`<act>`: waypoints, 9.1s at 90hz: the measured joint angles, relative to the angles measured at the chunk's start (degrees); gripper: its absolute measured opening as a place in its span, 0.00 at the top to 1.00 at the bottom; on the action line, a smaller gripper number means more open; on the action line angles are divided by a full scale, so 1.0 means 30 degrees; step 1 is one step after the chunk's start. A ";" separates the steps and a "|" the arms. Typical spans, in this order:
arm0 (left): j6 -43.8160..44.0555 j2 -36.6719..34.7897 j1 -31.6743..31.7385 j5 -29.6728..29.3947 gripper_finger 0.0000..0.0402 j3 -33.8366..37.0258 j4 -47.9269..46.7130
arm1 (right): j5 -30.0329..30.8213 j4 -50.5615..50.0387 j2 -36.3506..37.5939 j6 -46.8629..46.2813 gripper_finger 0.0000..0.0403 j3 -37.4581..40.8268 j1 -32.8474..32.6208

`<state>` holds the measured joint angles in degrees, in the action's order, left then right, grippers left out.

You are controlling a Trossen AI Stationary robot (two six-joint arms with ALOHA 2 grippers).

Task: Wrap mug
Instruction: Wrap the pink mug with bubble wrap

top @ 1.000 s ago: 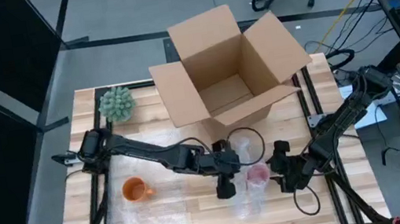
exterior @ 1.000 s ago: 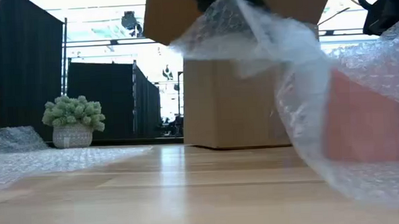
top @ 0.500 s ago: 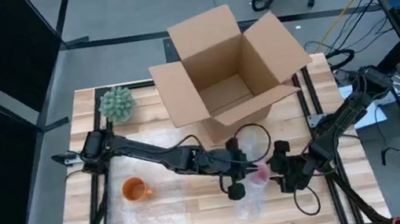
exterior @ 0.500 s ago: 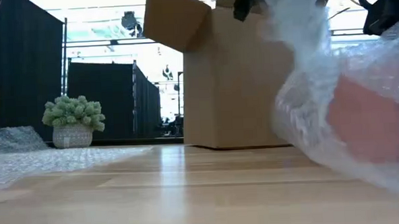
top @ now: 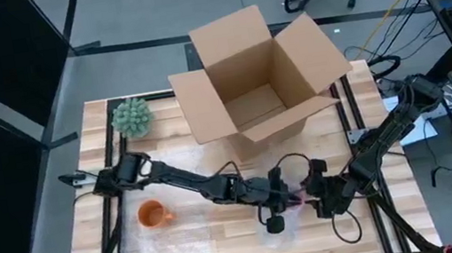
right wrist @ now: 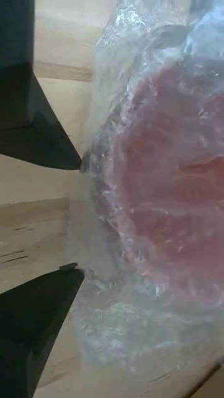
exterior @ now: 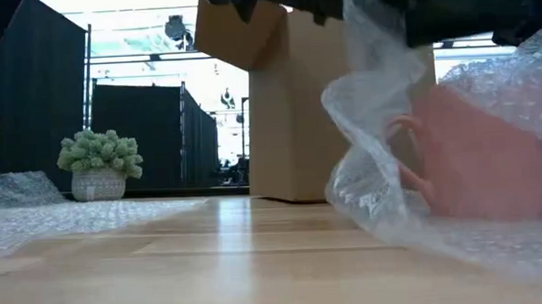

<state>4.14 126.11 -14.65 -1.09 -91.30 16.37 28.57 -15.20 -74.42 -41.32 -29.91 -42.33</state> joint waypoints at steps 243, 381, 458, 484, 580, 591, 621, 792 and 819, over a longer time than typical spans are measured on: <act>0.3120 -0.5198 0.0134 -0.4583 0.93 0.5443 -1.2104 | -0.0012 0.0014 -0.0130 0.0509 0.36 0.0007 0.0124; -0.0309 -0.0646 -0.0506 -0.4993 0.94 -0.6992 -1.7088 | -0.0115 0.0011 -0.0130 0.0525 0.36 0.0000 0.0072; 0.3381 -0.0831 -0.0875 -0.2361 0.93 -0.0671 -1.0746 | -0.0105 0.0056 -0.0130 0.0459 0.36 0.0000 -0.0175; 0.2980 -0.0841 -0.1043 -0.2357 0.93 -0.2815 -1.2287 | -0.0092 0.0064 -0.0130 0.0452 0.36 0.0000 -0.0175; 0.2153 0.1512 0.0045 -0.1461 0.93 -0.4569 -1.1586 | -0.0112 0.0111 -0.0137 0.0382 0.36 0.0000 -0.0175; 0.2526 0.1514 0.0142 -0.1427 0.93 -0.4562 -1.1861 | -0.1382 -0.1192 -0.0137 0.0403 0.36 -0.0418 -0.0168; 0.2331 0.1622 0.0220 -0.1498 0.93 -0.4474 -1.0665 | -0.2414 -1.3284 0.0659 -0.2131 0.36 -0.6662 -0.0612; 0.1918 -0.0888 0.0090 -0.2993 0.93 -0.4684 -1.3701 | -0.3922 -0.6042 -0.3802 -0.0131 0.36 -0.5202 0.4769; 0.2115 -0.0794 0.0182 -0.3370 0.93 -0.4708 -1.3836 | -0.3802 -0.5740 -0.3795 0.0091 0.36 -0.5209 0.4772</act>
<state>10.49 123.73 -14.11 -11.20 -105.43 -25.14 17.16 -32.42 -85.80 -41.05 -45.54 -28.01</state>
